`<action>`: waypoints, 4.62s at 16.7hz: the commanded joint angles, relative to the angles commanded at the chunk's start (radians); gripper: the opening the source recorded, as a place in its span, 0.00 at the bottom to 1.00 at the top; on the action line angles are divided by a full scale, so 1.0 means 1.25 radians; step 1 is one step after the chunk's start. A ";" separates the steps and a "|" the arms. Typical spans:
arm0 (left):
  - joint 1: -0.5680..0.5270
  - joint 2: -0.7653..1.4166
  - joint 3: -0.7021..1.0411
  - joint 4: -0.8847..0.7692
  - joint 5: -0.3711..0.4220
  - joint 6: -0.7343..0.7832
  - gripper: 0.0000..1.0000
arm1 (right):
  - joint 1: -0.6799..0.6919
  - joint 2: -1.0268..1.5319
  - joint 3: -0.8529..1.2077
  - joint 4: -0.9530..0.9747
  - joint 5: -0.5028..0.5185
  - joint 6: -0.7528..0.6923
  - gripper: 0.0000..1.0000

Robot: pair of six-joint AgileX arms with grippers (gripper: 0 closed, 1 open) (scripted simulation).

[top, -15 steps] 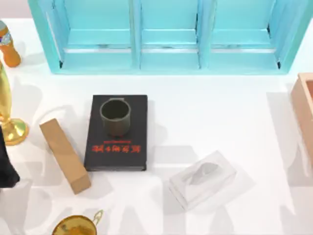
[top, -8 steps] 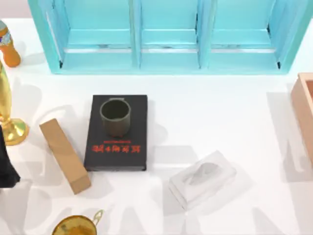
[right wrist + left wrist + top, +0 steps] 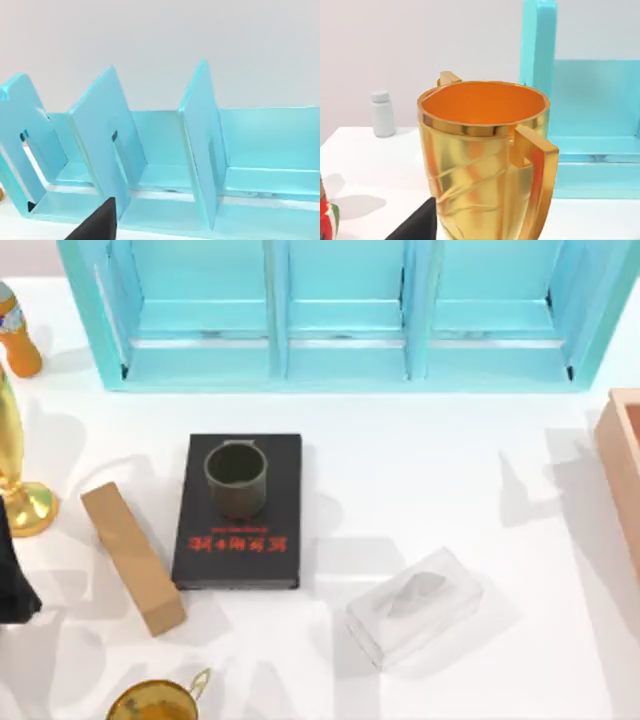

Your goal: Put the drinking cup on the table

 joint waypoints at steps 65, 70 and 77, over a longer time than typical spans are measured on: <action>0.000 0.000 0.000 0.000 0.000 0.000 1.00 | 0.404 1.913 1.998 -1.047 0.195 0.484 0.25; 0.000 0.000 0.000 0.000 0.000 0.000 1.00 | 0.404 1.913 1.998 -1.047 0.195 0.484 0.00; 0.000 0.000 0.000 0.000 0.000 0.000 1.00 | 0.407 1.911 1.998 -1.047 0.195 0.485 0.00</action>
